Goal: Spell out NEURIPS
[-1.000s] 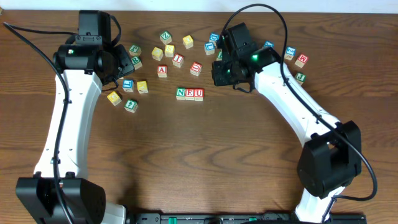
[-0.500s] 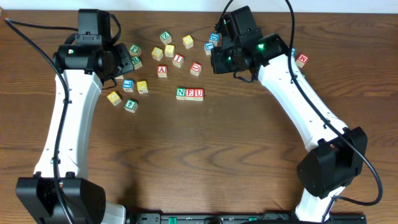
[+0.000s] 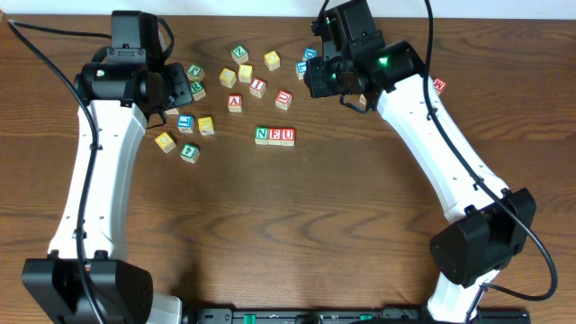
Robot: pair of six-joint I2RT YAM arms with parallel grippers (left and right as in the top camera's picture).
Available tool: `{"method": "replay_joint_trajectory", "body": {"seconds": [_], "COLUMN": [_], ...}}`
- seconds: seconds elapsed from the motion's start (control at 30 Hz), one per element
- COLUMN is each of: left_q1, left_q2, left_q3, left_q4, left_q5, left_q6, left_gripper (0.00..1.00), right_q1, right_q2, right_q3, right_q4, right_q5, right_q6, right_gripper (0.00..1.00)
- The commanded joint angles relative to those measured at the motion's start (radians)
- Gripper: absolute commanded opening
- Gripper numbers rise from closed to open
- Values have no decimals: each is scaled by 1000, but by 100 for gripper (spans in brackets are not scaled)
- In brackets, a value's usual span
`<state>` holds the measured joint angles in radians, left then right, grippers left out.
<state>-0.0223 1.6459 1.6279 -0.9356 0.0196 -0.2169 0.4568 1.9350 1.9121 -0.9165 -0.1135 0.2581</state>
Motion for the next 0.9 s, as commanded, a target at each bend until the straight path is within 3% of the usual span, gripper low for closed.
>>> {"method": "replay_joint_trajectory", "body": {"seconds": [0.0, 0.17, 0.33, 0.87], "left_q1": [2, 2, 2, 2], "left_q2": [0, 2, 2, 2], "left_q3": [20, 11, 11, 10], "left_q4": [9, 27, 16, -59], "left_q5": [-6, -5, -5, -5], "left_q6": [76, 93, 85, 85], "left_gripper": [33, 33, 46, 47], "right_q1": [1, 1, 0, -71], "right_q2": [3, 3, 3, 3], "right_q3": [16, 16, 16, 16], "right_q4": [0, -5, -16, -29], "right_q5": [11, 26, 41, 45], "right_q6": [-8, 0, 8, 33], "right_gripper": [40, 42, 43, 47]}}
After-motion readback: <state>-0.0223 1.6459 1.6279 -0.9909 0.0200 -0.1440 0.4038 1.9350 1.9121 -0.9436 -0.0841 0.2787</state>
